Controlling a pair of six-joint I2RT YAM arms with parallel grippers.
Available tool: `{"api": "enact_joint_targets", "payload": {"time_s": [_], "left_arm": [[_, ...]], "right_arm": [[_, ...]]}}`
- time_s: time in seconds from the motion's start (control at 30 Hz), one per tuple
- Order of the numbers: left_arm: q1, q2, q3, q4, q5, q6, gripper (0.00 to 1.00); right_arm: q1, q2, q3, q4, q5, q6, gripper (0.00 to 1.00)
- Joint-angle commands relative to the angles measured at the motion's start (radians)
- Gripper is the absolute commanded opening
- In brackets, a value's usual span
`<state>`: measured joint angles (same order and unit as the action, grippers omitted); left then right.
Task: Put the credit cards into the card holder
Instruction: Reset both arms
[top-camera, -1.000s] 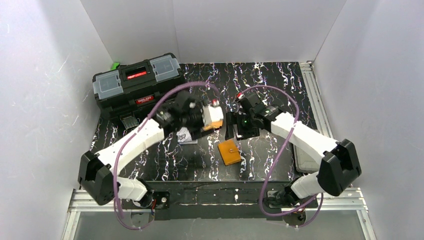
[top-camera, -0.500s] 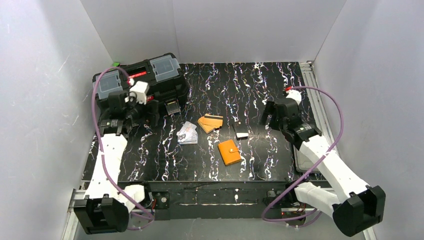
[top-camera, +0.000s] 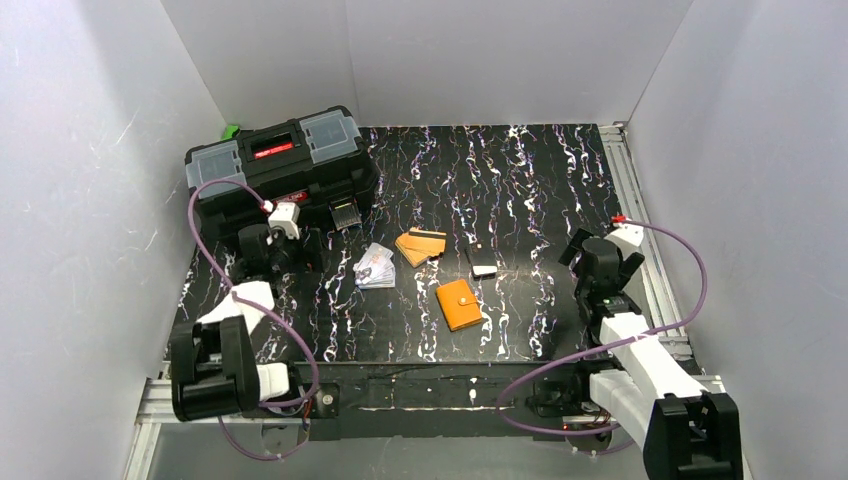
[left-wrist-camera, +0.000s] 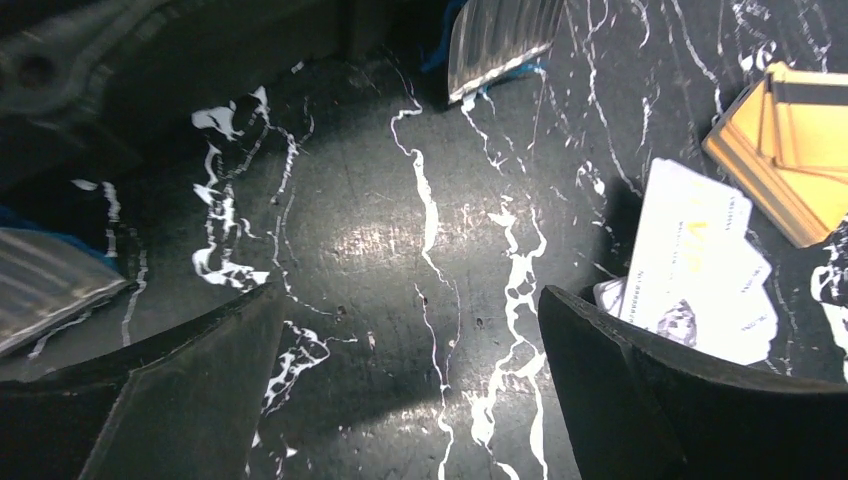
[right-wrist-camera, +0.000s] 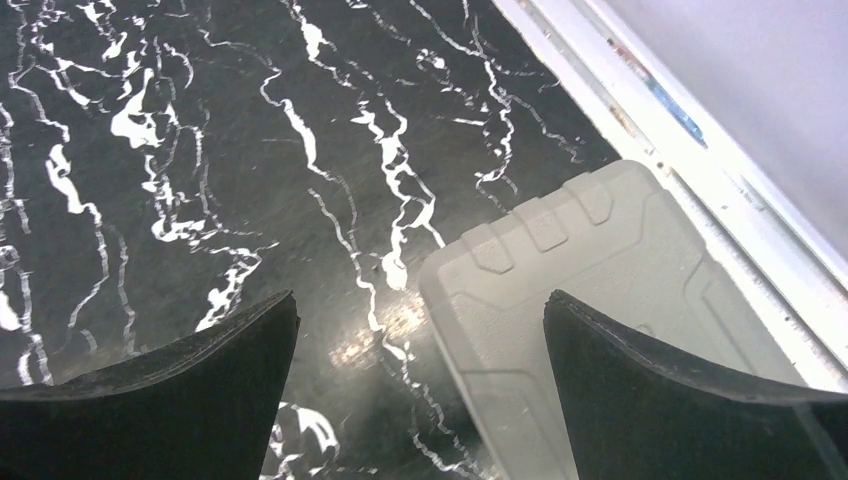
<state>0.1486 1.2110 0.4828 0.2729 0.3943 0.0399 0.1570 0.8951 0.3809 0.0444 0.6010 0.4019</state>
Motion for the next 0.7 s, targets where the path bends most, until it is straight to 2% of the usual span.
{"api": "enact_joint_targets", "payload": {"time_s": [0.0, 0.2, 0.3, 0.4, 0.47, 0.53, 0.6, 0.67], "left_arm": [[0.003, 0.093, -0.039, 0.315, 0.059, -0.001, 0.98], [0.004, 0.239, -0.119, 0.609, 0.051, -0.06, 0.98], [0.003, 0.241, -0.112, 0.592, 0.041, -0.052, 0.98], [0.002, 0.233, -0.149, 0.652, 0.058, -0.047, 0.98], [-0.005, 0.253, -0.199, 0.744, 0.038, -0.044, 0.98], [-0.003, 0.317, -0.252, 0.953, 0.02, -0.081, 0.98], [-0.009, 0.267, -0.203, 0.772, 0.012, -0.046, 0.98], [-0.014, 0.305, -0.211, 0.839, 0.012, -0.062, 0.98]], "right_arm": [[-0.051, 0.001, -0.086, 0.38, 0.01, -0.161, 0.98], [-0.11, 0.139, -0.118, 0.599, -0.135, -0.21, 0.98], [-0.117, 0.229, -0.097, 0.668, -0.168, -0.232, 0.98], [-0.117, 0.298, -0.074, 0.725, -0.197, -0.258, 0.98], [-0.119, 0.328, -0.085, 0.776, -0.237, -0.281, 0.98], [-0.118, 0.36, -0.108, 0.848, -0.333, -0.331, 0.99], [-0.124, 0.405, -0.12, 0.901, -0.421, -0.356, 0.99], [-0.146, 0.436, -0.111, 0.926, -0.454, -0.348, 0.98]]}}
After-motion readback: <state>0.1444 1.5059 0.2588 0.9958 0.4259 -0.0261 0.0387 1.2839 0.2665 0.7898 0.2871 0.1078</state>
